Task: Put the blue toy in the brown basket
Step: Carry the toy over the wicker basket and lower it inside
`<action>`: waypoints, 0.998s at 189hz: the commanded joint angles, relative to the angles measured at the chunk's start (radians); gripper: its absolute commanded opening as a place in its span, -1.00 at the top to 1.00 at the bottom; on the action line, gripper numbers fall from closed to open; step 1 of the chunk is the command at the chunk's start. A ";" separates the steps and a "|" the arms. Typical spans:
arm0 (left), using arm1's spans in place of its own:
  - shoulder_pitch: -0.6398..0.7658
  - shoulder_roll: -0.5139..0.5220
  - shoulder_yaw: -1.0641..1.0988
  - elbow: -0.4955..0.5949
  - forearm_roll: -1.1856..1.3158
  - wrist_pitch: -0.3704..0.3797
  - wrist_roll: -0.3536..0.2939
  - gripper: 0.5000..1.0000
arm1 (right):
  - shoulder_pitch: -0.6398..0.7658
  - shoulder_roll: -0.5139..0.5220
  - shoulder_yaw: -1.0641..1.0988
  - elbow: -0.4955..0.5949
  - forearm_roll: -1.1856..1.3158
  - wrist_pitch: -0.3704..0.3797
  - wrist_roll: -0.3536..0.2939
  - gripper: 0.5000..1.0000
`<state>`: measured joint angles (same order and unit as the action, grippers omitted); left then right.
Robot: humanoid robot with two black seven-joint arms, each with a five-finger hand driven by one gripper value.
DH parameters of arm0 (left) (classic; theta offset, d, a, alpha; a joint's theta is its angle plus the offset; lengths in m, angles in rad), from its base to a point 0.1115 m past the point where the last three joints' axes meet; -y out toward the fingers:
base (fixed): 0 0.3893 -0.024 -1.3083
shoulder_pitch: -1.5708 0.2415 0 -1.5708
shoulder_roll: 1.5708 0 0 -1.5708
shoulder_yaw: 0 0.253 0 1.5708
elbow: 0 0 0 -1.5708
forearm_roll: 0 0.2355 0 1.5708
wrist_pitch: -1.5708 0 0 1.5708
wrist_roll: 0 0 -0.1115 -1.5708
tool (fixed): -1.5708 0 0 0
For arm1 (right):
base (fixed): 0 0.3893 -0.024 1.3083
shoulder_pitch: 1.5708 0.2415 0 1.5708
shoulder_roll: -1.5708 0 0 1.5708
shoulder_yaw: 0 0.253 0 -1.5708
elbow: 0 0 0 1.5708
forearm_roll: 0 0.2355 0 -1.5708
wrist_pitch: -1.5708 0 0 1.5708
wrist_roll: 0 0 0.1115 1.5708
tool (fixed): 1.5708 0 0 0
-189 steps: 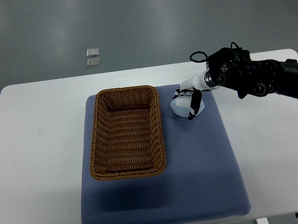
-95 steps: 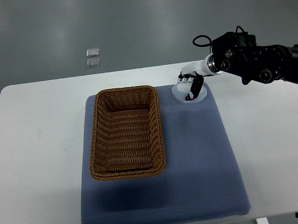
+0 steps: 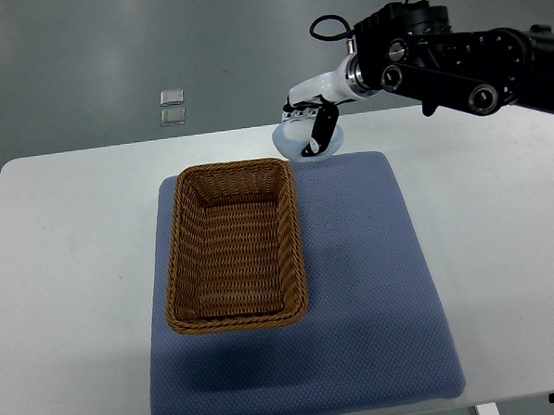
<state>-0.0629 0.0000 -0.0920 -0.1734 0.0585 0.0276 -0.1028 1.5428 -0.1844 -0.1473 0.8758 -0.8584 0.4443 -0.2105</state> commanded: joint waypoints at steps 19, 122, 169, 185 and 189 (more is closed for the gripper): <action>-0.002 0.000 0.000 -0.002 0.000 0.000 0.000 -1.00 | -0.007 0.158 -0.003 -0.044 0.032 -0.015 0.002 0.35; 0.000 0.000 0.000 -0.006 0.000 -0.001 0.000 -1.00 | -0.161 0.184 0.006 -0.163 0.133 -0.053 0.002 0.32; 0.000 0.000 0.002 -0.006 0.000 -0.001 0.000 -1.00 | -0.151 0.184 0.028 -0.163 0.171 -0.058 0.003 0.30; 0.000 0.000 0.003 -0.006 0.000 -0.001 0.002 -1.00 | -0.151 0.184 0.028 -0.155 0.187 -0.058 0.010 0.30; 0.000 0.000 0.003 -0.006 0.000 -0.001 0.002 -1.00 | -0.153 0.184 0.028 -0.153 0.191 -0.058 0.013 0.30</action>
<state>-0.0630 0.0000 -0.0903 -0.1797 0.0582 0.0259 -0.1027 1.3905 0.0001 -0.1202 0.7148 -0.6855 0.3870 -0.2065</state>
